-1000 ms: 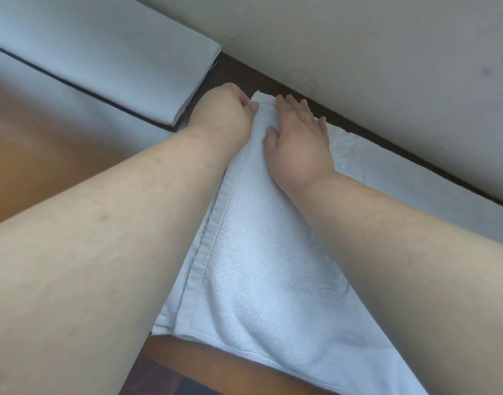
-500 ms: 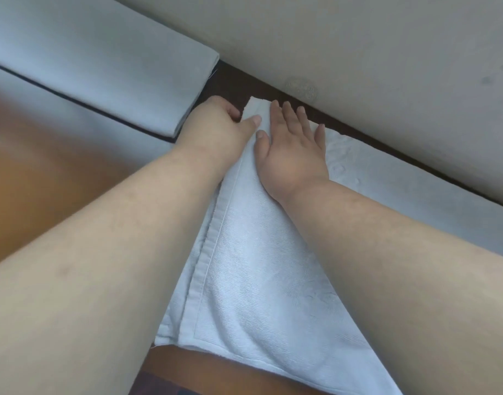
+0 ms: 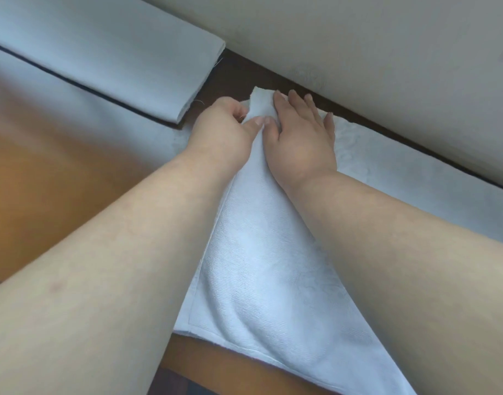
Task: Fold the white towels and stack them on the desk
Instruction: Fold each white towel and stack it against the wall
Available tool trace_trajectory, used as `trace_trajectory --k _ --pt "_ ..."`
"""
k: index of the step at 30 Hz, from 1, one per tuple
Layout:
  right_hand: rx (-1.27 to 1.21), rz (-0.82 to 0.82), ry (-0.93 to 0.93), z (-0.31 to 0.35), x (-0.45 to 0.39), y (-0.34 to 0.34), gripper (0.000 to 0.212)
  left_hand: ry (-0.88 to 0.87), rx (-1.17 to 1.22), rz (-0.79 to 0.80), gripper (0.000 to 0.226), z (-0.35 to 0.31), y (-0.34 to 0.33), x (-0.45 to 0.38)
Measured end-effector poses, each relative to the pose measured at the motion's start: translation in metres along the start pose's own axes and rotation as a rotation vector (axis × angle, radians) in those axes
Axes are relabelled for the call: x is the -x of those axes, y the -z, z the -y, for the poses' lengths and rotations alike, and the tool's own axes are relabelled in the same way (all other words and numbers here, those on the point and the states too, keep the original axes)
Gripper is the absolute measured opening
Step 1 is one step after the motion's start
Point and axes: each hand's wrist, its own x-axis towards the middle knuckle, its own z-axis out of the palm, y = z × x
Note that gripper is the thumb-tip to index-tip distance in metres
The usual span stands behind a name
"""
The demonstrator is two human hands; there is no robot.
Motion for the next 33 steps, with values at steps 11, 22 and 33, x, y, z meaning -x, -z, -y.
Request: trace_trajectory --k 11,22,33 --pt "-0.015 -0.008 0.019 0.000 0.000 0.000 0.055 0.115 -0.026 0.063 0.039 -0.021 0.010 -0.036" --pt "-0.048 -0.088 0.070 0.002 0.003 -0.003 0.052 -0.023 -0.510 0.257 0.030 -0.030 0.020 -0.055" --pt "0.109 0.106 0.085 0.005 -0.003 -0.005 0.064 0.006 -0.102 -0.015 0.039 -0.016 0.015 -0.054"
